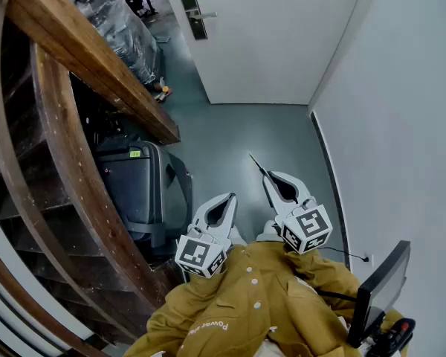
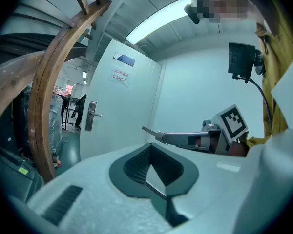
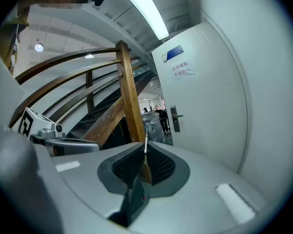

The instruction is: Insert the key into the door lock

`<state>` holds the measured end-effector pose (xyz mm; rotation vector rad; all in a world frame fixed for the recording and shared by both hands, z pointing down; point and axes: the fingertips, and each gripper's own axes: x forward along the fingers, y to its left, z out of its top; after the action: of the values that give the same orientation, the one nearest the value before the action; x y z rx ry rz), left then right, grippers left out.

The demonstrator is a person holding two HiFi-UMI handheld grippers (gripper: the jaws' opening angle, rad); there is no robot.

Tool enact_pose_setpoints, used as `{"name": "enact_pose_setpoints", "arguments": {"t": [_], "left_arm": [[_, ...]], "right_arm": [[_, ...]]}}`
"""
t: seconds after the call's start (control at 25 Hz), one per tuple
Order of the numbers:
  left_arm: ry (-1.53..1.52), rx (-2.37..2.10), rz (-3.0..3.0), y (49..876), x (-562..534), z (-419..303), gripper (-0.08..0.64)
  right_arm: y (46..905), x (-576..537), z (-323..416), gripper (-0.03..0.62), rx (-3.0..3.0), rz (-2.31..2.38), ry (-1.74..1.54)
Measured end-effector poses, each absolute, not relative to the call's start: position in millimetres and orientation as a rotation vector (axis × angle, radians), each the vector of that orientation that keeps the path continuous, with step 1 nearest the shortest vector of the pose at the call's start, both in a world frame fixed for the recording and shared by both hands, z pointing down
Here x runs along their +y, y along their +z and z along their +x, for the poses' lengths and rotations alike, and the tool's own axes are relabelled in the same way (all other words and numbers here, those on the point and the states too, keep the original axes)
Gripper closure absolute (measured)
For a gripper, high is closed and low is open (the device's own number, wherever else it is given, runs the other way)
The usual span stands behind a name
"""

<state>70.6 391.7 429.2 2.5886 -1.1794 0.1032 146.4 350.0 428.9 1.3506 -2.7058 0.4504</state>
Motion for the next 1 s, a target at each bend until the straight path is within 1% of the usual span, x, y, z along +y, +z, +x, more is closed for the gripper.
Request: {"name": "enact_pose_setpoints", "arguments": {"t": [0.68,1.0], "left_arm": [[0.071,-1.206,2.560,430,386,47,0.558],[0.063,-1.242,2.552,432,379,-4,0.558]], "right_arm": [[421,343,124,0.563,-2.765,1.317,0.480],[428,332,85,0.563,-2.750,1.321,0.491]]}}
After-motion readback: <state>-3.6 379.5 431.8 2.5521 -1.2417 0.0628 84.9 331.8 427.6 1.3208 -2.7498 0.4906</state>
